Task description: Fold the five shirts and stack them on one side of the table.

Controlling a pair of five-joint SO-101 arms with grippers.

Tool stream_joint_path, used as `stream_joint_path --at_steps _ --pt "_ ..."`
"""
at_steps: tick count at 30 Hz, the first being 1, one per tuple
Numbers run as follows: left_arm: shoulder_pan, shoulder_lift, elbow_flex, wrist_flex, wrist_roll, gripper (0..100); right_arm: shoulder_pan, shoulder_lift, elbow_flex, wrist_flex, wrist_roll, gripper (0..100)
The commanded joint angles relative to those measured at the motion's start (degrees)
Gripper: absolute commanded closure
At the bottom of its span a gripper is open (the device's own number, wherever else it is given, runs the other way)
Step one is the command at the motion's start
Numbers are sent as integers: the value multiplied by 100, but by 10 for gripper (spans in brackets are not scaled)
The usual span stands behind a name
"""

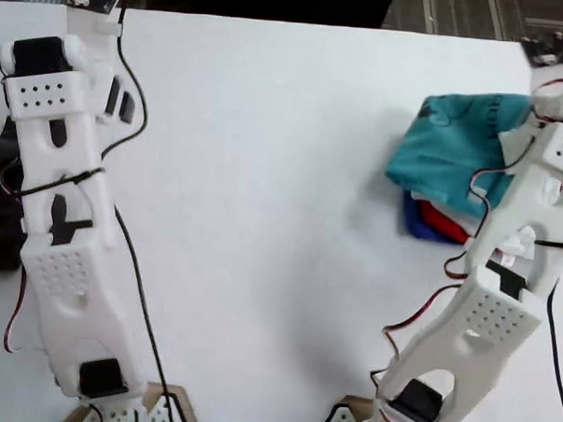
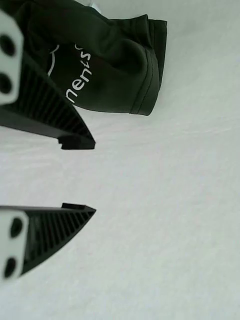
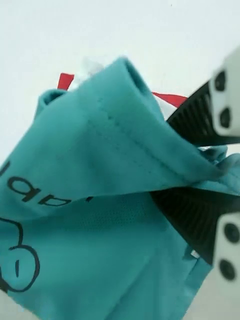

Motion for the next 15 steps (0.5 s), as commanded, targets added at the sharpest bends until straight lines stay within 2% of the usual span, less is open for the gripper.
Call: stream_joint_path --at_steps 1,8,15 --pt "35 -431 -66 -53 18 801 268 -75 -158 -127 202 976" --pt "273 -387 -66 -53 35 801 435 -321 -571 -75 571 976" --pt "536 -413 -66 -53 53 801 716 57 -730 -84 774 976"
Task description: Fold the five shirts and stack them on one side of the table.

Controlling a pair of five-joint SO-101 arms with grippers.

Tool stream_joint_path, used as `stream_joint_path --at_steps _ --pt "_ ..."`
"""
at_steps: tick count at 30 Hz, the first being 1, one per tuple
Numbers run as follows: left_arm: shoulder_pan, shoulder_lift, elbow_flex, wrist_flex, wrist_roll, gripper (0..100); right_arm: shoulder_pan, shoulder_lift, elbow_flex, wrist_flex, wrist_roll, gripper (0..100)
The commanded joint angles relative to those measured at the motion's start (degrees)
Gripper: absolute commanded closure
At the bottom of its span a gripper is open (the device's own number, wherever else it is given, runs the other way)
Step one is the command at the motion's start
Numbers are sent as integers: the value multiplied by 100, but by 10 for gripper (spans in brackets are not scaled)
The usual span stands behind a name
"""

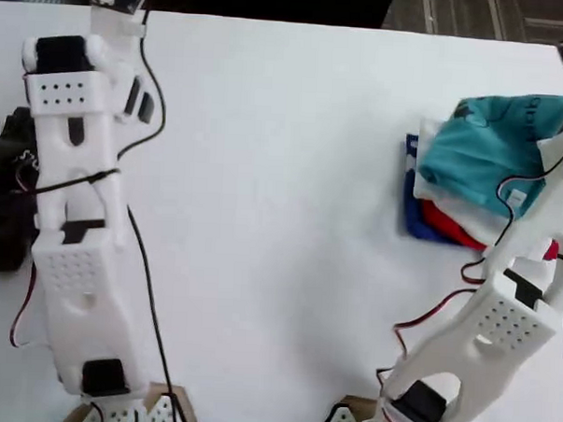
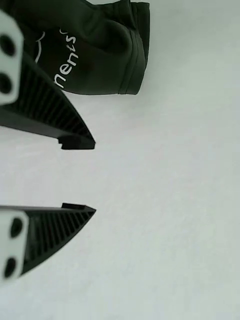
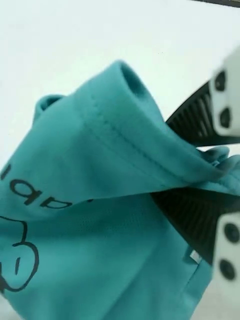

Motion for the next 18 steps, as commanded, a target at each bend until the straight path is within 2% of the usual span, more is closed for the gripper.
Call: stream_joint_path --at_steps 1,8,10,14,18 --pt "123 -413 -66 -44 53 801 163 215 -246 -66 53 976" --pt "141 -431 -66 -44 44 801 207 936 -308 -119 9 969" --pt "132 -431 -66 -18 35 801 224 936 -413 -92 -62 919" --pt "114 -440 -66 0 18 801 312 936 -1090 145 -492 731" --pt "114 -440 -66 -9 18 801 110 901 -1899 470 -941 724"
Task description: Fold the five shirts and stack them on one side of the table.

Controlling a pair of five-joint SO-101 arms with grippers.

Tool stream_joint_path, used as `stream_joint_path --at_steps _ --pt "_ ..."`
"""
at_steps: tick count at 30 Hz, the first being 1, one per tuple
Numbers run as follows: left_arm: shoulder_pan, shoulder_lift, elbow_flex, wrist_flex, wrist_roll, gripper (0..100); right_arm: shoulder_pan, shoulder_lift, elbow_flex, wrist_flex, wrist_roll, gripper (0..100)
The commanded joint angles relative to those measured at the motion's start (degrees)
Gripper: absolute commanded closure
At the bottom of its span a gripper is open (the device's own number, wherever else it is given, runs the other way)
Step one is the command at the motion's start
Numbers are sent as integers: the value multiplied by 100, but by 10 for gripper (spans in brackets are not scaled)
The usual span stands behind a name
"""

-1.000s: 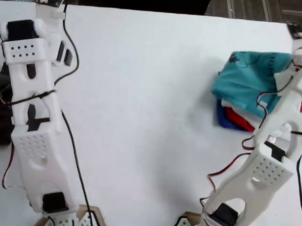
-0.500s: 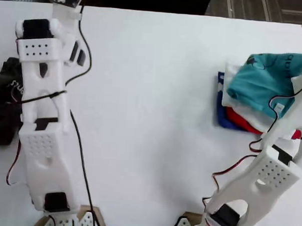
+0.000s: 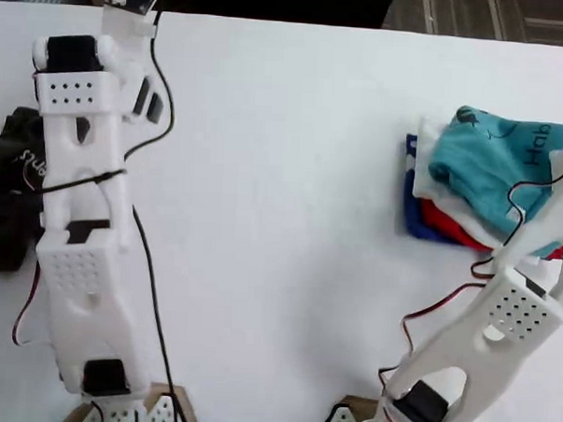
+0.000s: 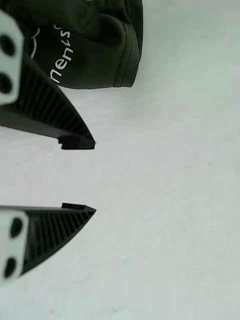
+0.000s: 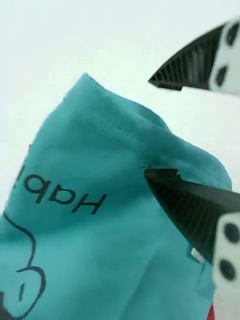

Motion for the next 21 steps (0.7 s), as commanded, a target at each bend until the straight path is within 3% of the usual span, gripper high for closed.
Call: stream_joint_path --at_steps 1,6,15,21 --pt "0 -431 -66 -18 18 801 -198 -163 -826 163 -457 733" --pt "0 -422 -66 -35 18 801 -848 -892 -352 215 -818 742" --pt "0 -387 -66 -44 9 801 -2352 -2879 4053 -84 -791 741" --pt "9 -387 -66 -44 9 801 -2422 -3020 5380 -1235 -782 741"
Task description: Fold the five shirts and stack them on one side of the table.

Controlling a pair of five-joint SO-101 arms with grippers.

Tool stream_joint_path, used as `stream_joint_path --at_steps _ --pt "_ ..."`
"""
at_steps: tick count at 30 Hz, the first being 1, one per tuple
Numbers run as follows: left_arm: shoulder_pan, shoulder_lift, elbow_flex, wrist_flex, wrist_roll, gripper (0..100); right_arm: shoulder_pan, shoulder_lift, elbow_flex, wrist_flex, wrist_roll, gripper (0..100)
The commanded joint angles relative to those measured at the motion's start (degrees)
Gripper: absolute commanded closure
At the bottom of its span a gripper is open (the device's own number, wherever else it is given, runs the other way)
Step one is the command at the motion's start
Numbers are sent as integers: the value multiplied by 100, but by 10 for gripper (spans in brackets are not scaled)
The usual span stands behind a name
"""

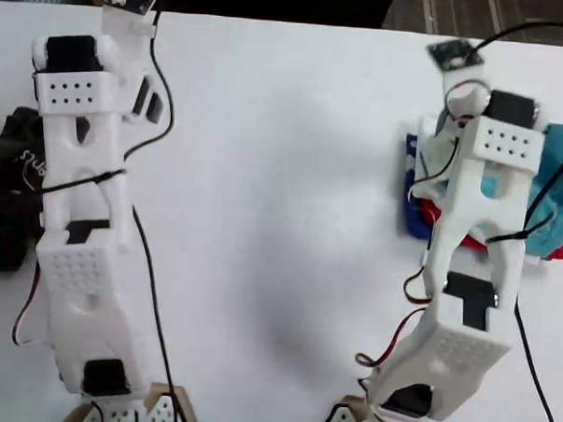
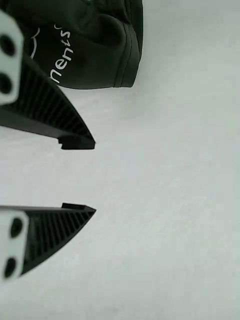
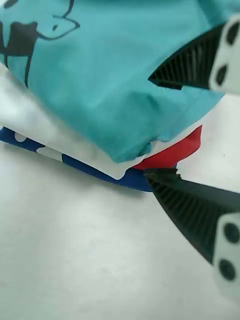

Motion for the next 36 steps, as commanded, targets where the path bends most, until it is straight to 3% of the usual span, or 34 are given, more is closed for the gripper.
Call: stream_joint_path --at_steps 1,10,15,18,26,31,36 --pt "9 -387 -66 -44 9 801 -31 -295 484 -593 0 741" --pt "0 -387 -66 -26 9 801 101 356 571 -1429 0 763" --pt "0 -387 -66 -35 9 801 382 330 563 -1429 0 989" --pt "35 -387 -66 -44 9 801 541 180 589 -1314 9 970" --pt "35 -378 -66 -53 9 801 558 -637 615 -725 1116 977" --pt "35 -387 -66 -53 9 801 576 -998 1099 -778 1688 977" --pt "35 -387 -66 -53 9 801 549 -1086 1960 -1270 1723 976"
